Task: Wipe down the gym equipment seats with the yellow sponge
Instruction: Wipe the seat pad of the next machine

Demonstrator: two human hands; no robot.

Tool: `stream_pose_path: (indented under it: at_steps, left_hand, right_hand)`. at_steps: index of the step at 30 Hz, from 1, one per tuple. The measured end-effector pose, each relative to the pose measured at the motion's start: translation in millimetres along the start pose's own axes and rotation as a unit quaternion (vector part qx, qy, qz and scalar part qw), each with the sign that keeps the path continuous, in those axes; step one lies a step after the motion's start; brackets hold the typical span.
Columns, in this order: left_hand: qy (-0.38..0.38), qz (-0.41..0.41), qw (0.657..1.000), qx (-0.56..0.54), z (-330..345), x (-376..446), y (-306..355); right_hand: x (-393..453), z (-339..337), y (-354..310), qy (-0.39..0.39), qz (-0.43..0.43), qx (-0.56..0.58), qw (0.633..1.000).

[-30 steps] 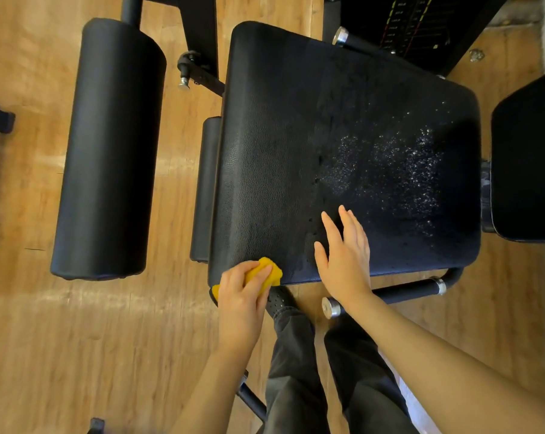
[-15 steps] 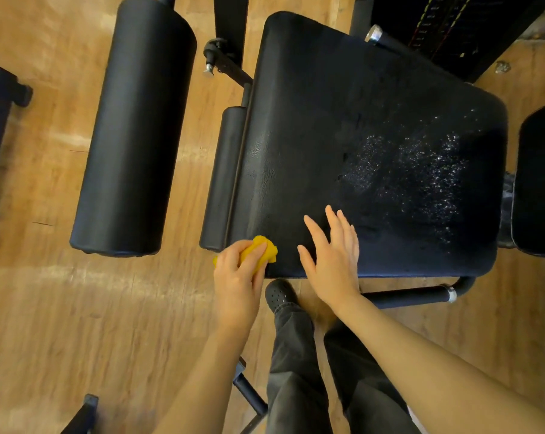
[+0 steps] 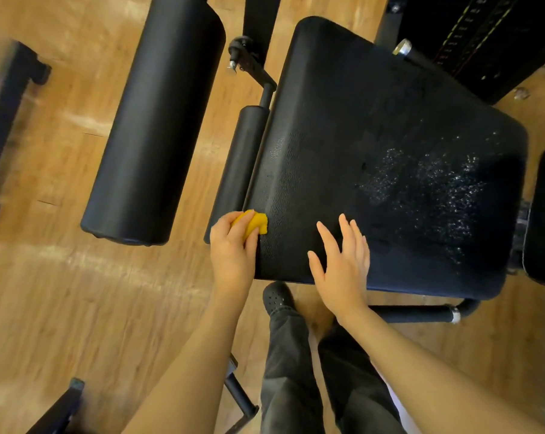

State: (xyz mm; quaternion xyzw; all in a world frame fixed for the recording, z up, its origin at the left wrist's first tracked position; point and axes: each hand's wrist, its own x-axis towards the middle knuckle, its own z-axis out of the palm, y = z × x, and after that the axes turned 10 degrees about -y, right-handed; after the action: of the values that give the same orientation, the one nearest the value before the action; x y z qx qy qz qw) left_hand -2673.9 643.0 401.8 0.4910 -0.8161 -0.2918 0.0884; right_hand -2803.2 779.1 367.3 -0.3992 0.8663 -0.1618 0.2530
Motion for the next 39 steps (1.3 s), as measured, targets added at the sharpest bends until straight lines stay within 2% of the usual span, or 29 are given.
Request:
stream_pose_path:
  at_steps: [4, 10, 16, 20, 24, 28, 35, 39]
  left_hand:
    - [-0.003, -0.019, 0.999, -0.026, -6, -32, -8]
    - [-0.001, -0.091, 0.995, -0.048, -8, -79, -22]
    - [0.003, -0.035, 0.999, -0.041, -7, -11, -3]
    - [-0.002, -0.029, 0.999, -0.033, 2, 21, 11]
    - [0.023, -0.050, 0.998, -0.023, 9, -9, 12]
    - [0.014, -0.021, 1.000, 0.016, 6, -46, 5]
    - [-0.036, -0.051, 0.997, 0.046, -8, -37, 17]
    - [-0.047, -0.071, 0.996, 0.041, -14, -33, 31]
  right_hand:
    - [0, 0, -1, 0.003, 0.003, -0.007, 1.000]
    - [1, 2, -1, 0.012, 0.002, -0.005, 1.000]
    - [1, 4, 0, 0.013, 0.000, -0.005, 1.000]
    - [0, 3, 0, 0.013, 0.002, 0.002, 1.000]
    - [0, 3, 2, 0.008, -0.005, 0.006, 1.000]
    - [1, 0, 4, -0.011, -0.003, -0.004, 1.000]
    - [4, -21, 3, -0.070, 0.010, 0.029, 0.997]
    - [16, -40, 6, -0.050, 0.016, 0.059, 0.997]
